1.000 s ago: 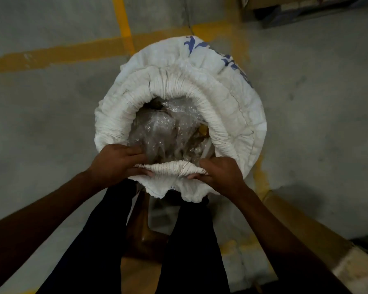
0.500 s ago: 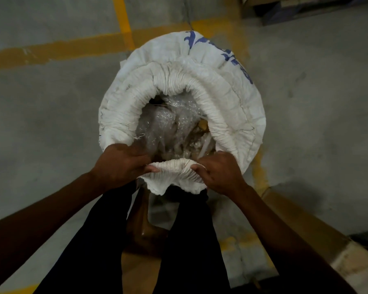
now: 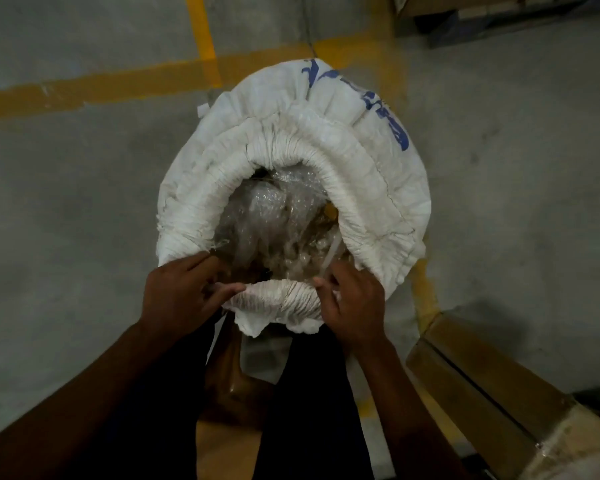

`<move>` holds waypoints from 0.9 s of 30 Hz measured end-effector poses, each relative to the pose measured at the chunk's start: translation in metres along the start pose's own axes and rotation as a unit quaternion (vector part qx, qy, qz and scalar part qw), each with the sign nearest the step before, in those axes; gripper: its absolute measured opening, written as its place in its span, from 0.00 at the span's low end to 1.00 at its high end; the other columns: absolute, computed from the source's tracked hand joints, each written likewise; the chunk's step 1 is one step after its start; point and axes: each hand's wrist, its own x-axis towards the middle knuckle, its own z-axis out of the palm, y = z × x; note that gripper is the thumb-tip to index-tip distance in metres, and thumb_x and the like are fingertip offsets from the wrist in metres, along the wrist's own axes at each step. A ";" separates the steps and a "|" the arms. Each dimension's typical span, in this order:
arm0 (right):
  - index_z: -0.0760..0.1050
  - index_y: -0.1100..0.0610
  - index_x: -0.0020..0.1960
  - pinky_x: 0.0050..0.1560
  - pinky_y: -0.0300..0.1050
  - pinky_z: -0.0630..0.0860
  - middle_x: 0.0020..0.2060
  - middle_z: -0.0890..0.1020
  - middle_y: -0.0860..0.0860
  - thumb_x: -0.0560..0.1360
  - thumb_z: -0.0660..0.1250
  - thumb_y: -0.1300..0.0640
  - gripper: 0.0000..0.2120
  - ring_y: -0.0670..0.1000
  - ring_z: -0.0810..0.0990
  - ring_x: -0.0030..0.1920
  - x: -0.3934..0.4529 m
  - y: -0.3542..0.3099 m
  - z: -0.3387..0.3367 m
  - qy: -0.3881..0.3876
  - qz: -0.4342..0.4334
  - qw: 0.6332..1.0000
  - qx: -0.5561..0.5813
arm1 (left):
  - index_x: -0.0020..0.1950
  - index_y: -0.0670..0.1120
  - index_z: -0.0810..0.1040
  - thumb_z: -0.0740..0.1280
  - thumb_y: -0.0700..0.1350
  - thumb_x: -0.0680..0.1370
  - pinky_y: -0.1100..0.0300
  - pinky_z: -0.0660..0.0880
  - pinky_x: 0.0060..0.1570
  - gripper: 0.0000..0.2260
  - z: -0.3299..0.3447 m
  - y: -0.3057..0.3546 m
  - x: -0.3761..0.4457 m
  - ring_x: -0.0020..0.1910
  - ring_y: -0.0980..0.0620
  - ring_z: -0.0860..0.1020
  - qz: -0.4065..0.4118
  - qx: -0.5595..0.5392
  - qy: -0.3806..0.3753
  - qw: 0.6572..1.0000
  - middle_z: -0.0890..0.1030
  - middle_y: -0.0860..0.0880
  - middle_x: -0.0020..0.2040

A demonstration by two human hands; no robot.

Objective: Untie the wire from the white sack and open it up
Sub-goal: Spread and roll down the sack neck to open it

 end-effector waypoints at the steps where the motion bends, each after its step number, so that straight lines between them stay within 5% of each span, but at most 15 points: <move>1: 0.77 0.58 0.46 0.34 0.43 0.70 0.35 0.80 0.49 0.83 0.59 0.43 0.20 0.45 0.74 0.34 0.008 -0.005 0.001 0.003 0.026 1.000 -0.004 | 0.46 0.49 0.82 0.62 0.68 0.79 0.59 0.71 0.29 0.24 -0.001 0.004 0.009 0.30 0.51 0.78 -0.055 -0.006 -0.009 0.998 0.81 0.53 0.38; 4: 0.74 0.56 0.66 0.40 0.44 0.77 0.51 0.85 0.51 0.81 0.57 0.38 0.26 0.52 0.84 0.46 0.033 -0.014 0.000 0.004 0.090 0.996 -0.027 | 0.66 0.54 0.75 0.62 0.67 0.79 0.56 0.74 0.36 0.22 -0.001 0.011 0.037 0.35 0.50 0.80 -0.182 -0.029 -0.014 0.983 0.83 0.54 0.48; 7: 0.63 0.52 0.76 0.44 0.46 0.76 0.61 0.83 0.54 0.80 0.57 0.36 0.31 0.56 0.85 0.53 0.056 -0.015 -0.001 -0.006 0.129 0.991 -0.045 | 0.75 0.54 0.67 0.64 0.65 0.80 0.55 0.71 0.40 0.27 0.003 0.012 0.063 0.40 0.52 0.77 -0.218 -0.040 -0.019 0.975 0.81 0.53 0.53; 10: 0.60 0.53 0.79 0.46 0.50 0.78 0.64 0.80 0.56 0.81 0.61 0.38 0.32 0.57 0.83 0.55 0.077 -0.014 0.001 0.017 0.151 0.986 -0.062 | 0.77 0.53 0.64 0.62 0.66 0.80 0.51 0.74 0.44 0.29 0.007 0.010 0.089 0.52 0.47 0.80 -0.225 -0.041 -0.010 0.973 0.79 0.48 0.61; 14: 0.63 0.55 0.78 0.53 0.55 0.74 0.63 0.76 0.56 0.79 0.64 0.46 0.30 0.57 0.75 0.59 0.108 -0.022 0.013 0.047 0.133 0.981 -0.134 | 0.81 0.51 0.61 0.59 0.68 0.81 0.38 0.72 0.61 0.34 0.030 0.006 0.123 0.69 0.39 0.72 -0.198 0.045 -0.013 0.979 0.71 0.43 0.73; 19: 0.60 0.54 0.80 0.69 0.67 0.64 0.75 0.69 0.59 0.80 0.57 0.38 0.33 0.64 0.67 0.75 0.151 -0.011 0.056 -0.033 0.089 0.953 -0.286 | 0.72 0.48 0.70 0.56 0.68 0.81 0.42 0.72 0.56 0.29 0.064 0.000 0.152 0.62 0.41 0.75 -0.198 0.085 -0.029 0.976 0.76 0.43 0.64; 23: 0.74 0.54 0.62 0.55 0.59 0.73 0.56 0.81 0.56 0.83 0.54 0.39 0.22 0.60 0.79 0.56 0.173 0.018 0.073 -0.033 0.037 0.936 -0.348 | 0.58 0.46 0.75 0.51 0.66 0.81 0.45 0.72 0.49 0.26 0.073 -0.010 0.168 0.52 0.41 0.76 -0.190 0.080 -0.038 0.978 0.78 0.44 0.54; 27: 0.75 0.56 0.51 0.36 0.49 0.75 0.43 0.80 0.55 0.84 0.54 0.43 0.19 0.57 0.80 0.40 0.187 0.031 0.068 -0.020 -0.017 0.960 -0.278 | 0.57 0.45 0.76 0.56 0.62 0.83 0.51 0.71 0.44 0.22 0.070 -0.015 0.187 0.51 0.42 0.80 -0.167 -0.003 -0.030 0.985 0.82 0.44 0.53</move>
